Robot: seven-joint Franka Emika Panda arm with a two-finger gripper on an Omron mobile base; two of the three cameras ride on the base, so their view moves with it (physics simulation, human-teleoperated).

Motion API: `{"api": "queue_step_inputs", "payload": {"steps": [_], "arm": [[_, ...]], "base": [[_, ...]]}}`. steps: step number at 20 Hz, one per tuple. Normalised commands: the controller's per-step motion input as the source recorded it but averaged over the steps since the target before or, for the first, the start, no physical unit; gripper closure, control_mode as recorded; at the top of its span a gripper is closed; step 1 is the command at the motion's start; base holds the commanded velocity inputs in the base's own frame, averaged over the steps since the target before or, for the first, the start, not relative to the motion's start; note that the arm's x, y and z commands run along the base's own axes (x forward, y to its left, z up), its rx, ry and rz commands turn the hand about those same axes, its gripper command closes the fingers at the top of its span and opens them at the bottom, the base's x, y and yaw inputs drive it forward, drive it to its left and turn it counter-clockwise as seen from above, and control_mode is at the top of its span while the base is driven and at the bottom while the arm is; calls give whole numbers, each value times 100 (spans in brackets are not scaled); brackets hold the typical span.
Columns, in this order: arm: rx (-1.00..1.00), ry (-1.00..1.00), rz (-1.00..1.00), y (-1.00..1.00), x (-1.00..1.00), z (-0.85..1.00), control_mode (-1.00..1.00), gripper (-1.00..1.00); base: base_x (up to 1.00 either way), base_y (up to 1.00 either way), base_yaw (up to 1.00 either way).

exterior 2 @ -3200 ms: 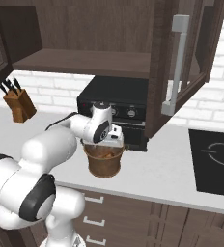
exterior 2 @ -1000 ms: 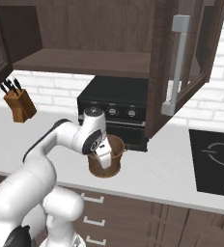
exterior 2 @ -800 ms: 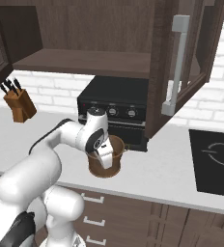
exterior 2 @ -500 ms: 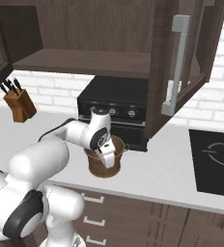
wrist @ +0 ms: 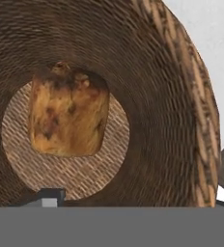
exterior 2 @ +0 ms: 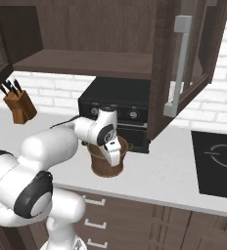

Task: Open the cabinet, pick up the bread from the cabinet and place it in the basket. Then move the basket to the dining counter.

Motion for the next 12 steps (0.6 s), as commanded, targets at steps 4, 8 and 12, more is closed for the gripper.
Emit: {"api": "queue_step_inputs", "payload": {"steps": [4, 8, 12], "arm": [[0, 0, 0, 20, -8, -43, -100, 100], [-11, -2, 3, 46, -39, -21, -100, 100], [-7, 0, 10, 28, -34, -4, -100, 100]], "base": [[0, 0, 0], [0, 0, 0], [0, 0, 0]]}}
